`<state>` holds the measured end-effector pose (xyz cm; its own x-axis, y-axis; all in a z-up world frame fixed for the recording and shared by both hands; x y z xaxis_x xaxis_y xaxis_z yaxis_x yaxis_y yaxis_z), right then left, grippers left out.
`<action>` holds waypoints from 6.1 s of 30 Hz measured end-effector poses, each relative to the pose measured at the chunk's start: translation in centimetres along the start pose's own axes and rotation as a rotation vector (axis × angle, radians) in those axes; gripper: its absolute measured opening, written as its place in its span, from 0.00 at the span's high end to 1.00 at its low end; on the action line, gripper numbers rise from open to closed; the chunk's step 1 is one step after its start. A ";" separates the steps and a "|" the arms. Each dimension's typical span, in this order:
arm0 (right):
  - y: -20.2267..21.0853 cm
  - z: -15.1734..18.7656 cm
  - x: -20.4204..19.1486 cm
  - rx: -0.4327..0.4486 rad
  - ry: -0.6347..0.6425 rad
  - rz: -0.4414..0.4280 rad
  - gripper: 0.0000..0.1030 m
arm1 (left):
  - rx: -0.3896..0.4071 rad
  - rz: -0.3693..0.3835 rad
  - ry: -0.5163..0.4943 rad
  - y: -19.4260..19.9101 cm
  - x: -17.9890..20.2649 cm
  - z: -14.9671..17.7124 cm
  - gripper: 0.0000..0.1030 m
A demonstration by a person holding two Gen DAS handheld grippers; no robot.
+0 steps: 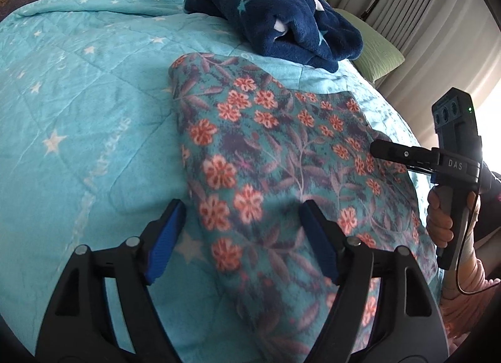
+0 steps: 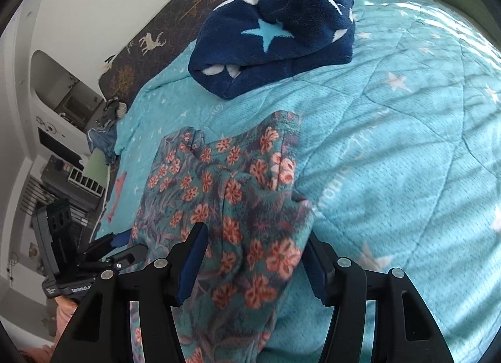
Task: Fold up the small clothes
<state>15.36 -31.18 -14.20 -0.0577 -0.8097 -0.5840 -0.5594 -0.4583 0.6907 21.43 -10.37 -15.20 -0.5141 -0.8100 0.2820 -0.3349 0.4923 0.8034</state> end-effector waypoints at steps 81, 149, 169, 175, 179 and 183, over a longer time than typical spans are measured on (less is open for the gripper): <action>17.8 -10.3 -14.8 0.538 0.428 -0.061 0.87 | 0.573 -0.013 -0.355 18.3 12.8 -16.5 0.86; 12.1 -13.2 -8.8 0.421 0.263 0.299 0.42 | 0.437 -0.292 -0.205 9.9 11.6 -16.9 0.16; 18.4 2.6 -12.5 0.522 0.285 0.492 0.31 | 0.490 -0.396 -0.196 17.9 15.7 -2.7 0.01; 18.4 3.3 -13.0 0.526 0.290 0.493 0.31 | 0.487 -0.403 -0.200 18.4 15.6 -2.1 0.01; 18.7 3.7 -12.8 0.525 0.276 0.496 0.31 | 0.476 -0.397 -0.201 18.0 15.7 -1.8 0.01; 19.0 3.7 -12.5 0.525 0.265 0.504 0.31 | 0.456 -0.390 -0.203 17.5 15.8 -1.6 0.01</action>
<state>2.39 -28.39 4.62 -0.2467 -0.9653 -0.0853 -0.8407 0.1694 0.5144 8.69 -15.02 4.11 -0.4109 -0.9027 -0.1273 -0.8075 0.2956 0.5105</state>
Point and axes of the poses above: each gripper's, at about its wrist camera, not at the fingertips, and y roughly against the way its jaws point, x to its right, z to its underside, the point moved 8 cm from there along -y, roughly the way its jaws point, and after that the axes turned 2 degrees about -y, right-handed, at the moved point
